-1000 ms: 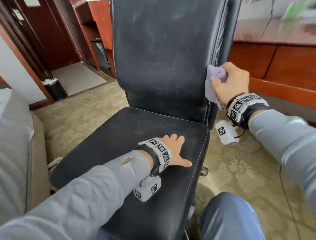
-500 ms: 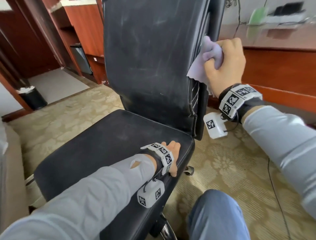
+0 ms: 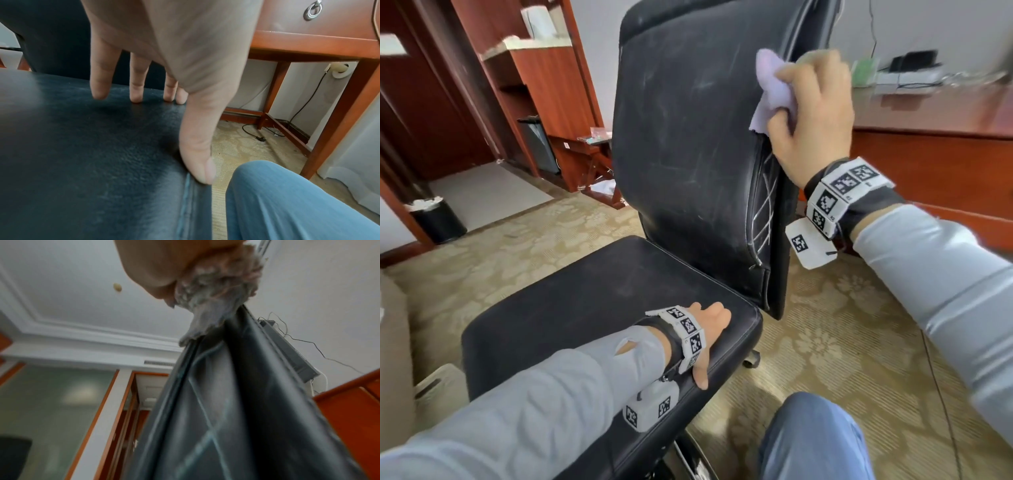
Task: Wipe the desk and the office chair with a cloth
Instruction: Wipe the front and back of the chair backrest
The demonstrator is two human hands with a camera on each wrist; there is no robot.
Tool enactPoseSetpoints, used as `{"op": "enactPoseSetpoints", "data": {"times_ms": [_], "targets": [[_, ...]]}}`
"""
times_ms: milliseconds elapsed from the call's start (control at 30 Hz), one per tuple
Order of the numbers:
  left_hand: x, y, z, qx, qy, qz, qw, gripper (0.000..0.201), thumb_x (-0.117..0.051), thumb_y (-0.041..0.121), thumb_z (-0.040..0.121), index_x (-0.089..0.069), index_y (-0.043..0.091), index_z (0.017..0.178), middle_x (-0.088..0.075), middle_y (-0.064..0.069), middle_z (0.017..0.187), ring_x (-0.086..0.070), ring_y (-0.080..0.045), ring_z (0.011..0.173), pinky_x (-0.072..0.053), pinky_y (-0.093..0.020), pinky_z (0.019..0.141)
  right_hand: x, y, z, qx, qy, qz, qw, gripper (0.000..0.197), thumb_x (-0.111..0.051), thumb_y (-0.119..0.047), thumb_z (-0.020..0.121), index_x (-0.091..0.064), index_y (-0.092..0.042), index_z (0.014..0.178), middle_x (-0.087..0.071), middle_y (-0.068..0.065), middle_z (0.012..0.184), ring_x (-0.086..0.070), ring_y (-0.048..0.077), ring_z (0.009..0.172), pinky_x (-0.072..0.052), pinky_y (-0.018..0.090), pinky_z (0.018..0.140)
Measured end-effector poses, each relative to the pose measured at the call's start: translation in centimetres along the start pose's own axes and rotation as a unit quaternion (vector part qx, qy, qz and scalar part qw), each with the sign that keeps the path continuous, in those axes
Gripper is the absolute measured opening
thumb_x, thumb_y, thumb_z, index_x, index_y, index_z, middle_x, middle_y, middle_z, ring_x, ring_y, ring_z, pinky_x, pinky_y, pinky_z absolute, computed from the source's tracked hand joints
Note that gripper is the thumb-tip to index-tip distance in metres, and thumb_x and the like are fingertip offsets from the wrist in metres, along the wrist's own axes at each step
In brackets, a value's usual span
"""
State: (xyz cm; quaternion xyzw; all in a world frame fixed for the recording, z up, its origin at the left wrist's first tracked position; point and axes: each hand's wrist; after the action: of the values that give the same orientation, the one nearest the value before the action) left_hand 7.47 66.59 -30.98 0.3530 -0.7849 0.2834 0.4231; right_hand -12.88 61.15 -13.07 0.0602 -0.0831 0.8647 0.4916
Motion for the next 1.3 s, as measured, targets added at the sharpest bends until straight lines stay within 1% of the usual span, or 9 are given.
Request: {"op": "enactPoseSetpoints", "data": {"times_ms": [100,200,333,500,600,700,833,967,1300], "targets": [[0.8,-1.0,0.0,0.008,0.024,-0.065,0.998,0.082,-0.089,0.046,0.067,-0.044,0.024,0.133,-0.045,0.006,0.130,-0.055,-0.026,0.112,-0.049,-0.042,0.086,-1.2,0.4,-2.9,0.055,-0.080,-0.035,0.995,0.030,-0.054,-0.001,0.074,-0.063,0.001,0.102,-0.056,0.026,0.112,-0.053,0.040,0.093,-0.044,0.043,0.077],[3.2,-2.3,0.3,0.046,0.199,-0.124,0.971,0.054,-0.072,0.055,0.080,-0.052,0.029,0.122,-0.048,0.007,0.124,-0.057,-0.022,0.111,-0.046,-0.038,0.086,-2.0,0.5,-7.6,0.005,-0.121,-0.008,0.993,0.034,-0.059,0.005,0.071,-0.060,0.003,0.105,-0.053,0.027,0.114,-0.052,0.040,0.096,-0.048,0.041,0.072],[8.7,-2.5,1.5,0.101,0.465,-0.229,0.849,0.064,-0.076,0.045,0.079,-0.044,0.018,0.126,-0.036,-0.001,0.129,-0.053,-0.022,0.107,-0.049,-0.040,0.080,-2.0,0.1,-12.0,-0.091,-0.159,0.031,0.983,0.035,-0.065,-0.002,0.078,-0.057,-0.001,0.111,-0.050,0.018,0.117,-0.053,0.033,0.093,-0.048,0.035,0.062],[14.2,-2.4,2.6,0.077,0.574,-0.282,0.765,0.083,-0.077,0.038,0.072,-0.035,0.014,0.139,-0.027,-0.005,0.150,-0.041,-0.026,0.131,-0.042,-0.046,0.098,-1.1,0.8,-7.5,-0.155,-0.092,0.071,0.981,0.030,-0.061,-0.011,0.086,-0.061,-0.006,0.116,-0.058,0.009,0.114,-0.058,0.019,0.096,-0.036,0.013,0.082],[16.7,-3.0,2.7,0.073,0.591,-0.280,0.753,0.096,-0.075,0.046,0.074,-0.026,0.018,0.151,-0.014,-0.004,0.162,-0.027,-0.023,0.146,-0.033,-0.050,0.108,-1.1,1.6,-1.7,-0.180,-0.016,0.083,0.980,0.029,-0.058,-0.017,0.088,-0.067,-0.010,0.115,-0.066,0.007,0.107,-0.062,0.018,0.099,-0.042,0.019,0.087],[17.9,-3.4,3.0,0.089,0.567,-0.265,0.775,0.103,-0.076,0.048,0.072,-0.019,0.025,0.155,-0.009,0.002,0.165,-0.021,-0.023,0.149,-0.030,-0.056,0.113,-2.4,2.4,1.5,-0.178,-0.043,0.063,0.981,0.029,-0.055,-0.021,0.086,-0.071,-0.013,0.109,-0.067,0.005,0.109,-0.063,0.021,0.100,-0.044,0.023,0.088],[17.1,-3.6,3.9,0.096,0.549,-0.262,0.788,0.112,-0.078,0.052,0.067,-0.014,0.027,0.157,-0.008,0.006,0.166,-0.019,-0.021,0.150,-0.033,-0.055,0.111,-4.0,2.4,-1.7,-0.181,-0.082,0.055,0.978,0.031,-0.057,-0.018,0.080,-0.071,-0.012,0.107,-0.064,0.004,0.109,-0.062,0.020,0.095,-0.048,0.028,0.086],[17.4,-3.7,4.5,0.104,0.563,-0.275,0.773,0.102,-0.074,0.055,0.070,-0.022,0.028,0.153,-0.016,0.007,0.164,-0.027,-0.025,0.145,-0.040,-0.053,0.104,-4.2,3.1,-6.0,-0.181,-0.141,0.066,0.971,0.025,-0.061,-0.018,0.082,-0.071,-0.013,0.104,-0.065,0.002,0.107,-0.063,0.019,0.096,-0.042,0.020,0.082],[18.0,-3.0,5.5,0.148,0.560,-0.277,0.767,0.099,-0.080,0.039,0.070,-0.023,0.027,0.150,-0.019,0.011,0.161,-0.032,-0.027,0.138,-0.041,-0.047,0.091,-5.4,3.1,0.0,-0.206,-0.118,0.100,0.966,0.026,-0.054,-0.014,0.080,-0.072,-0.012,0.099,-0.070,0.002,0.107,-0.063,0.018,0.099,-0.044,0.020,0.087]]}}
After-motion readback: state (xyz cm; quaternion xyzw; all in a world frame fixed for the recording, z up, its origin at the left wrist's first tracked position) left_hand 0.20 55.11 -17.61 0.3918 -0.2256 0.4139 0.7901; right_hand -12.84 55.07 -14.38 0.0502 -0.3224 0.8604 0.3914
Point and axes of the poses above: each hand's wrist, its own z-axis towards the middle knuckle, its own x-axis out of the back of the hand, y = z × x
